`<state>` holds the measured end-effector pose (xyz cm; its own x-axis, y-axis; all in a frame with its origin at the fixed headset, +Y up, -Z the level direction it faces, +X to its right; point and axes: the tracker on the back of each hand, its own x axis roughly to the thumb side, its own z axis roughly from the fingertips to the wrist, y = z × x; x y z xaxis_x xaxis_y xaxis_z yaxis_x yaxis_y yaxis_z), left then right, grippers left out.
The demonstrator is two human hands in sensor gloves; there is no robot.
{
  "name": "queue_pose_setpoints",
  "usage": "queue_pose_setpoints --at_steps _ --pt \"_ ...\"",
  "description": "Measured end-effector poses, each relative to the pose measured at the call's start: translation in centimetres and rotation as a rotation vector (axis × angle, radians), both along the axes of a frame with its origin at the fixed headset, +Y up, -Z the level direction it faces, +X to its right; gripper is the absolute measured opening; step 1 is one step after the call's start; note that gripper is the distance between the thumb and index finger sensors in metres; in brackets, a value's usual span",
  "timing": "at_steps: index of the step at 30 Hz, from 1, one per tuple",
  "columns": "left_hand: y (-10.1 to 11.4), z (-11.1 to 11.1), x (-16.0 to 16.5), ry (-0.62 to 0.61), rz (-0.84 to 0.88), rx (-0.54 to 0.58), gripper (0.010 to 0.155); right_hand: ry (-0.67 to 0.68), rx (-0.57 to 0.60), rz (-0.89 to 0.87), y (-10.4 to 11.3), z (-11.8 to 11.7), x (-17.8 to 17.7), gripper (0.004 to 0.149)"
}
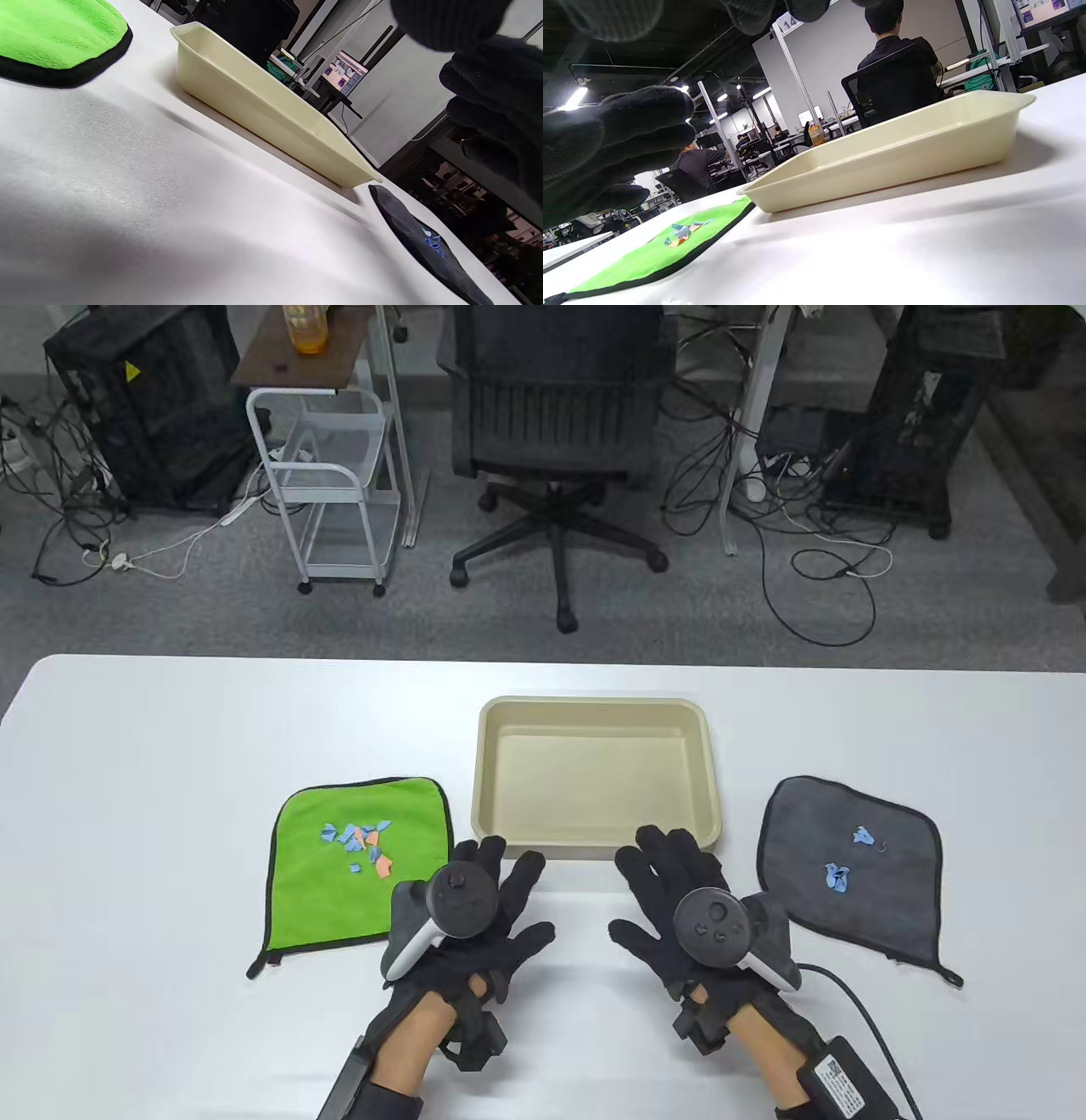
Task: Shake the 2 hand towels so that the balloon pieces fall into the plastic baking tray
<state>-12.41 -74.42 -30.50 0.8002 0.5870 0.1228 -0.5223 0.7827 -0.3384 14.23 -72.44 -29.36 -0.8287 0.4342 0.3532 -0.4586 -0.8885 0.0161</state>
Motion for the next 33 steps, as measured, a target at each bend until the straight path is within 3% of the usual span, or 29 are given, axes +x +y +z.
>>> queue_pose_setpoints --at_steps 33 --pt "-0.01 -0.09 -0.45 -0.032 0.013 -0.025 0.081 0.015 0.001 0.03 -0.22 0.31 -0.5 0.079"
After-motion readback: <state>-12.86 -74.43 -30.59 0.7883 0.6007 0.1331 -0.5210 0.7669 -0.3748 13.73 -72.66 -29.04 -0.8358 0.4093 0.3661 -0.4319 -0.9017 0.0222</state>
